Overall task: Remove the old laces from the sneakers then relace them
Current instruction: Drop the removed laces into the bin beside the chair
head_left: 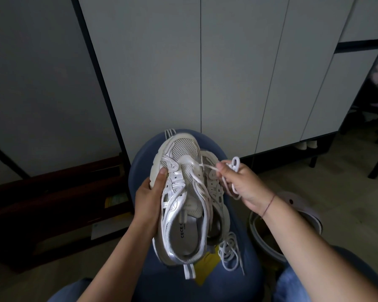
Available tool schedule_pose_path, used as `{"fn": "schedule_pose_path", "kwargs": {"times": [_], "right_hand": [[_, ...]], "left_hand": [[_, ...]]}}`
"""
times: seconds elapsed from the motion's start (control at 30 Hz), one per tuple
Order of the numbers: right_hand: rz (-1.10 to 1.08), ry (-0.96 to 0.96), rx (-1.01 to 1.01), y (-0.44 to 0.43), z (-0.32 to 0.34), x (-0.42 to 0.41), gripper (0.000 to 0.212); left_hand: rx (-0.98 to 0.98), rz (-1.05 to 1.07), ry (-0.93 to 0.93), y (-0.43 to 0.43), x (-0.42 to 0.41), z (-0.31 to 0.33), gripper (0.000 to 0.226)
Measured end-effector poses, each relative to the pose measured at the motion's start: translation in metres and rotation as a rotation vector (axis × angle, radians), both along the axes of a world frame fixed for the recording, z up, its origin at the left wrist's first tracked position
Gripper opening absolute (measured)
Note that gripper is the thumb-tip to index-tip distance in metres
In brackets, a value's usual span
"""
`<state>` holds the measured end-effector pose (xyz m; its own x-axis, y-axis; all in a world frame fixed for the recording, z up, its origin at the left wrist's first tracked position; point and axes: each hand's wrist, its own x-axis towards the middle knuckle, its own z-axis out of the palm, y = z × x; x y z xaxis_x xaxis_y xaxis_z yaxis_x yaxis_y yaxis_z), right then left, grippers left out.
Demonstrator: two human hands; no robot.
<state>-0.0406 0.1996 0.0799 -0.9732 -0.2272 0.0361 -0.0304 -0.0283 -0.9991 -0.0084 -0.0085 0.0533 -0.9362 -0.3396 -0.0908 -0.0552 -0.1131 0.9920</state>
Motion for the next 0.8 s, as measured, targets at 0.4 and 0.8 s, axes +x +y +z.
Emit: {"fn": "schedule_pose_path", "kwargs": {"times": [0.4,0.8], "right_hand": [[0.035,-0.225,-0.8,0.01,0.005,-0.01,0.044],[0.048,-0.024,0.049,-0.002,-0.004,0.001,0.026]], "left_hand": [[0.064,0.023,-0.007,-0.003,-0.001,0.003,0.041],[0.066,-0.012,0.002,-0.001,0.001,0.001,0.05]]}}
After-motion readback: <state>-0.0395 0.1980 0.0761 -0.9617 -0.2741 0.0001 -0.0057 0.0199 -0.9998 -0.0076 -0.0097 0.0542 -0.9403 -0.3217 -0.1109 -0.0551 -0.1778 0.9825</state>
